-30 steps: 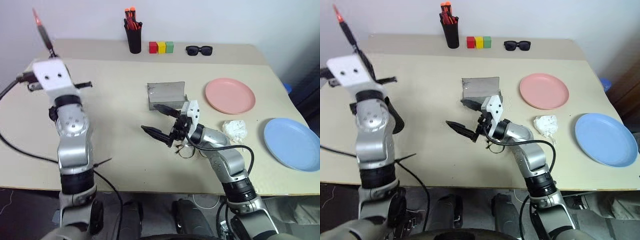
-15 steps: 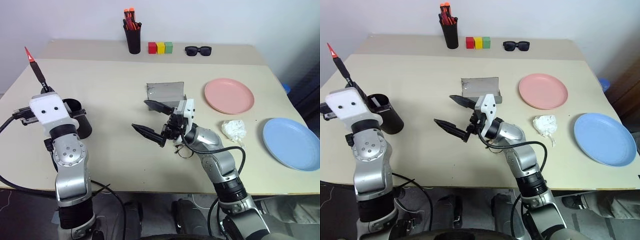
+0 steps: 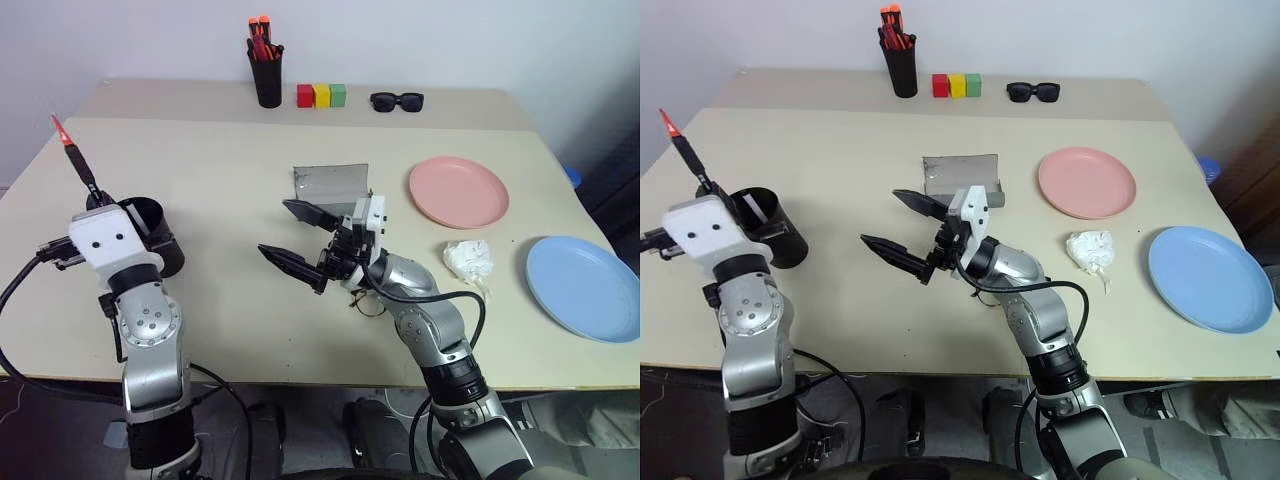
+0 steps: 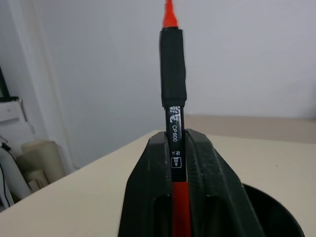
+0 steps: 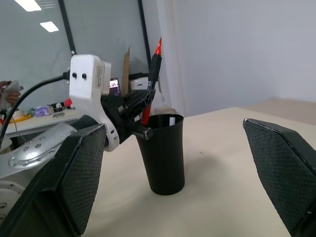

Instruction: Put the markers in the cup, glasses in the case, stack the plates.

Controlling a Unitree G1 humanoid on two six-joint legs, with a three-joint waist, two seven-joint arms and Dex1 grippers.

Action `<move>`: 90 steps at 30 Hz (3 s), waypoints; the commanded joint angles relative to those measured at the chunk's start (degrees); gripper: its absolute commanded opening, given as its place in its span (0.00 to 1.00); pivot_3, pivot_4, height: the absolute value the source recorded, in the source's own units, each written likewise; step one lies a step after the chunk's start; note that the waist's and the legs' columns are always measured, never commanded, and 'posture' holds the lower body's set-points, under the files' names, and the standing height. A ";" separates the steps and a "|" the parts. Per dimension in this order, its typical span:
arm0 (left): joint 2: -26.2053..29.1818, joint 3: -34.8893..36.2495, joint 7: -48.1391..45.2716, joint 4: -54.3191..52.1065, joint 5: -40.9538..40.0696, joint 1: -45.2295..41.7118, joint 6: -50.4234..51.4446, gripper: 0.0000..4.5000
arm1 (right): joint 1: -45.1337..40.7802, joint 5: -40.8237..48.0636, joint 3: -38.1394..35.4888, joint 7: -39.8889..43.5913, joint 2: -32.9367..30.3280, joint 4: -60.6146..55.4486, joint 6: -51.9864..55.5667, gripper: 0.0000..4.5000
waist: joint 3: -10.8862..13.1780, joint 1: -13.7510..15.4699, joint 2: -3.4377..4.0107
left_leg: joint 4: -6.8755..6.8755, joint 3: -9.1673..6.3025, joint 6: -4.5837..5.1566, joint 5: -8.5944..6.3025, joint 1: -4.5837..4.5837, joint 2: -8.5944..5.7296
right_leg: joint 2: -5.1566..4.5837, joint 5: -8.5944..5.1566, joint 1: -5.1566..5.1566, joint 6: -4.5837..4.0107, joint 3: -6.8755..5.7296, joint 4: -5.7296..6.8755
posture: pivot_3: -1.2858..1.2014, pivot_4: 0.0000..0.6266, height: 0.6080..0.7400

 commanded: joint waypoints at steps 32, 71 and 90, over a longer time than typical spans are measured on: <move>12.73 -25.57 -66.68 65.16 -15.49 -51.76 6.26 0.35 | 5.78 -8.76 -17.51 -0.65 -36.32 -3.79 4.62 1.00 | 0.10 0.31 0.13 | -0.11 0.00 0.06 -0.02 -0.07 -0.06 | 0.06 -0.05 -0.04 0.03 0.00 -0.21 | 0.52 0.24 0.89; 28.69 -27.59 -99.47 39.36 -16.19 -33.06 2.03 0.01 | 19.66 -6.85 -21.71 -4.88 -37.02 -16.45 10.50 1.00 | 0.10 0.33 0.15 | 0.07 0.02 0.12 -0.06 -0.07 -0.05 | 0.02 -0.07 0.00 0.05 0.08 -0.10 | 0.52 0.24 0.89; 25.69 -29.26 -90.42 35.65 -16.78 -32.30 12.41 0.65 | 18.17 -8.32 -19.46 -5.17 -35.54 -14.07 9.41 1.00 | 0.10 0.14 0.16 | 0.10 0.01 0.13 -0.06 -0.03 -0.05 | 0.05 -0.07 0.02 0.05 0.09 -0.04 | 0.52 0.24 0.89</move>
